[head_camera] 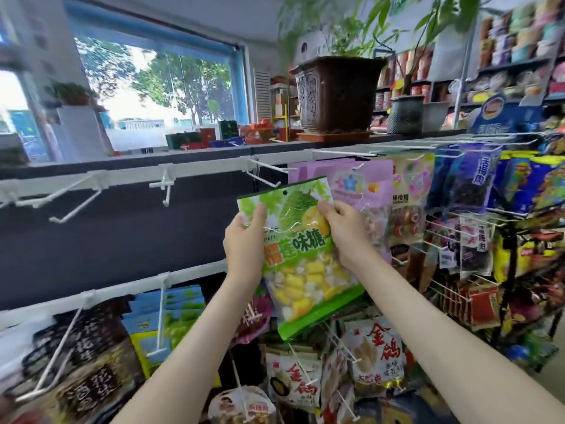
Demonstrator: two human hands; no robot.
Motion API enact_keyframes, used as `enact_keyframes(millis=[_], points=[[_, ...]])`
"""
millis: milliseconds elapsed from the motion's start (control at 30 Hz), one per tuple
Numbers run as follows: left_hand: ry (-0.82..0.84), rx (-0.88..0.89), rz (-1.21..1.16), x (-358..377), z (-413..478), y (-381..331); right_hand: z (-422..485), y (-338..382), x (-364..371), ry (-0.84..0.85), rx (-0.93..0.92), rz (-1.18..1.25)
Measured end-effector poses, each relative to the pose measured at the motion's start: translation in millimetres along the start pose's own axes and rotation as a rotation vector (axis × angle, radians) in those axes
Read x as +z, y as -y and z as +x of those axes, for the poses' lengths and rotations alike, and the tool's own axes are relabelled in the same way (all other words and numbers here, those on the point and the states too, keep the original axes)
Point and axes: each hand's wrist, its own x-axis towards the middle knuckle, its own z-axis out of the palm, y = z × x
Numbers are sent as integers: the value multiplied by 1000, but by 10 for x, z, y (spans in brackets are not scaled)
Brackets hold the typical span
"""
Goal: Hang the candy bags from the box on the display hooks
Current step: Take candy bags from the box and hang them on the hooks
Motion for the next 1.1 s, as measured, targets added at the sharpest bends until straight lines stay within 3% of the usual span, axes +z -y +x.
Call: enact_keyframes(millis=[500, 867, 1100], points=[[-49, 99, 21, 62, 383, -105, 329, -39, 206, -58, 41, 30], [-40, 149, 79, 27, 411, 13, 317, -179, 241, -8, 38, 132], [-31, 120, 143, -77, 654, 61, 485, -255, 458, -48, 48, 21]])
